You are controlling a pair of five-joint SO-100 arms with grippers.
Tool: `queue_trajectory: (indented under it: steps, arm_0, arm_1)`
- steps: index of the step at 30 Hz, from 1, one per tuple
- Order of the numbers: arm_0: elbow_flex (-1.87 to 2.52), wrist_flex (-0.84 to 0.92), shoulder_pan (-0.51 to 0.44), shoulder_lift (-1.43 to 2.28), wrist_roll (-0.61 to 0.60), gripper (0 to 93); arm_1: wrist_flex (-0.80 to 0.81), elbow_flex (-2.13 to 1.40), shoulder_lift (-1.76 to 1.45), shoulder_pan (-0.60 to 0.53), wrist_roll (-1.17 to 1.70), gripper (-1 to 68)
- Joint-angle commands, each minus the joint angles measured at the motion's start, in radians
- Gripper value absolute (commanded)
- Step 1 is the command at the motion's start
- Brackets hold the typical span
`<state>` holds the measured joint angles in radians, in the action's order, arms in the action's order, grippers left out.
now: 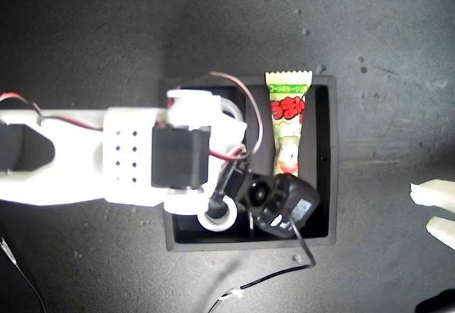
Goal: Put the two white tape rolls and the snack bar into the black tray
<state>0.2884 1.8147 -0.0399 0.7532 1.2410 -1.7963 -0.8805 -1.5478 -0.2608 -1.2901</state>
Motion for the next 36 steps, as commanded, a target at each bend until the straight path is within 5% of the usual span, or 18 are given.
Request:
queue_trajectory:
  steps: [1,8,16,26,36]
  arm_0:
    - [-0.028,0.020,0.017,0.020,0.003,15.4]
    - [0.206,0.021,0.040,0.227,0.029,15.6]
    - [0.945,-0.028,0.187,1.123,0.040,11.9]
    - [1.974,-0.485,0.166,1.827,0.166,9.4]
    - [2.376,-0.703,0.072,2.109,0.186,0.1]
  arm_1:
    - [-0.003,0.048,-0.048,-0.017,0.006,13.8]
    - [-0.005,0.061,-0.101,0.009,0.049,13.8]
    - [0.014,-0.334,-0.726,0.086,-0.031,15.3]
    - [0.402,-1.235,-1.120,0.126,-0.120,16.3]
    - [0.729,-1.723,-1.262,0.195,-0.103,0.0]
